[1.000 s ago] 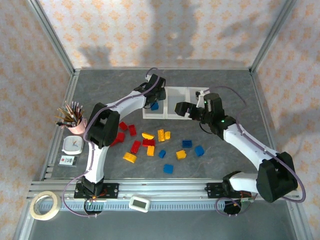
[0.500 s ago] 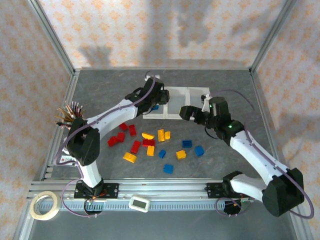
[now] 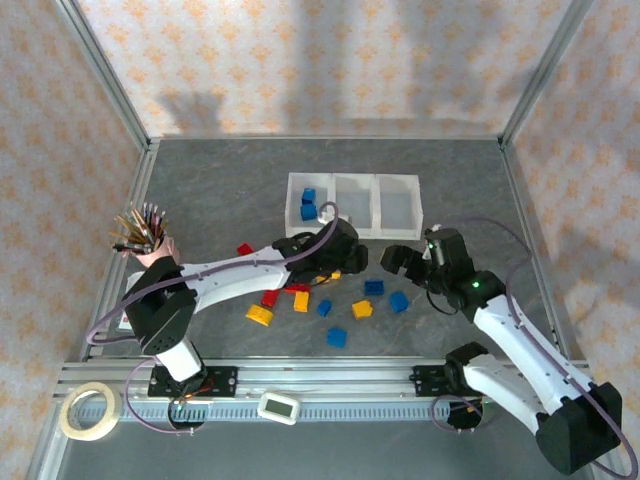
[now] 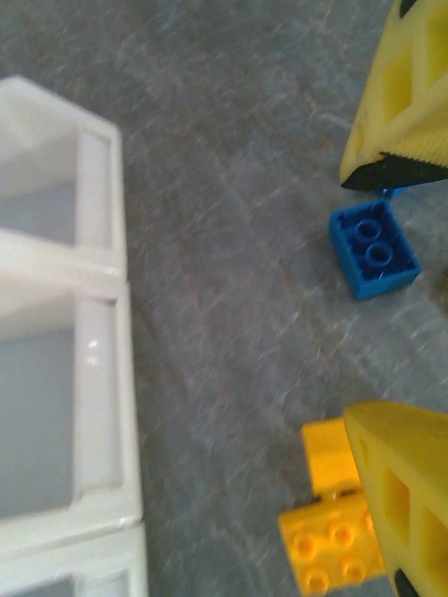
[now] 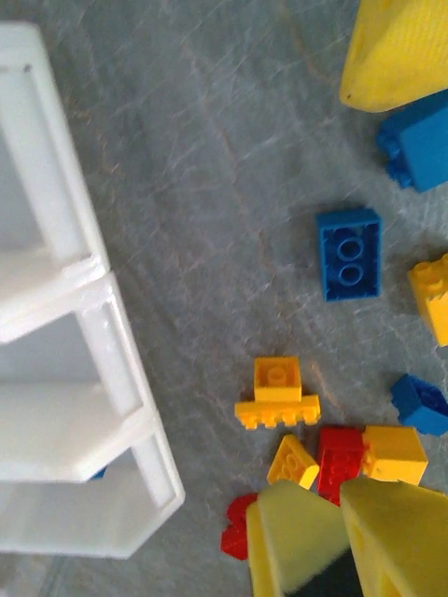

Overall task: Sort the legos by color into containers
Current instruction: Rotate the lego at the center of the table.

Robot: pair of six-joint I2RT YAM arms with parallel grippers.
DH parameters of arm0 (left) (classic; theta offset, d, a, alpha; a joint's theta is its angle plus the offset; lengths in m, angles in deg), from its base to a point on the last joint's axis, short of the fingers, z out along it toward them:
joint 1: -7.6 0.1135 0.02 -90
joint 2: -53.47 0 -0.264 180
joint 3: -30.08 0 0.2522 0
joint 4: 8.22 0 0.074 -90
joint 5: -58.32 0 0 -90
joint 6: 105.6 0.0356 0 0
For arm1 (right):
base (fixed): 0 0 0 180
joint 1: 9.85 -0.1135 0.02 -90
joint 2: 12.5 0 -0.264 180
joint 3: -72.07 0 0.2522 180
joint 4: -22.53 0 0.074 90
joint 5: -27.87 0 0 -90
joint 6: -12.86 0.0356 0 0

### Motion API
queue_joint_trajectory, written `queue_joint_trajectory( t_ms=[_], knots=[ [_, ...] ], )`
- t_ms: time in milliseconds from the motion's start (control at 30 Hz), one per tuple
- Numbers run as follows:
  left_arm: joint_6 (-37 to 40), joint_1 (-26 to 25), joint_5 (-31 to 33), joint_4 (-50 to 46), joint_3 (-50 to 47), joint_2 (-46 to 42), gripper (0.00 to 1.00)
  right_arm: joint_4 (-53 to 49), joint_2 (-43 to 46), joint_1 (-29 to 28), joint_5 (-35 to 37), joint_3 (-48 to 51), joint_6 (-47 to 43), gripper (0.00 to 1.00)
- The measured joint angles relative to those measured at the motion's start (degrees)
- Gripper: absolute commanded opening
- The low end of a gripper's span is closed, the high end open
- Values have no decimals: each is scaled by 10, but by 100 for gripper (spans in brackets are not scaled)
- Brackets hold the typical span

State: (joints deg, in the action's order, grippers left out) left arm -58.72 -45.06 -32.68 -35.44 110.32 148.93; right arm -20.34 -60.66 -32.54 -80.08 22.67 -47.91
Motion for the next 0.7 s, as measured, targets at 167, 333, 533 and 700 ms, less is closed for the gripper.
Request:
queue_joint_trajectory(
  t_ms=[167,333,533,700],
  knots=[
    [-29,-26,-1,5,6,36,67,-27,22,0,15,9,19,100],
    [-46,-37,-14,10,17,88,67,-36,44,0,25,14,35,100],
    [-50,-43,-35,14,49,136,66,-42,49,0,37,15,40,100],
    [-49,-47,-53,24,77,167,66,-43,52,0,47,16,44,100]
  ],
)
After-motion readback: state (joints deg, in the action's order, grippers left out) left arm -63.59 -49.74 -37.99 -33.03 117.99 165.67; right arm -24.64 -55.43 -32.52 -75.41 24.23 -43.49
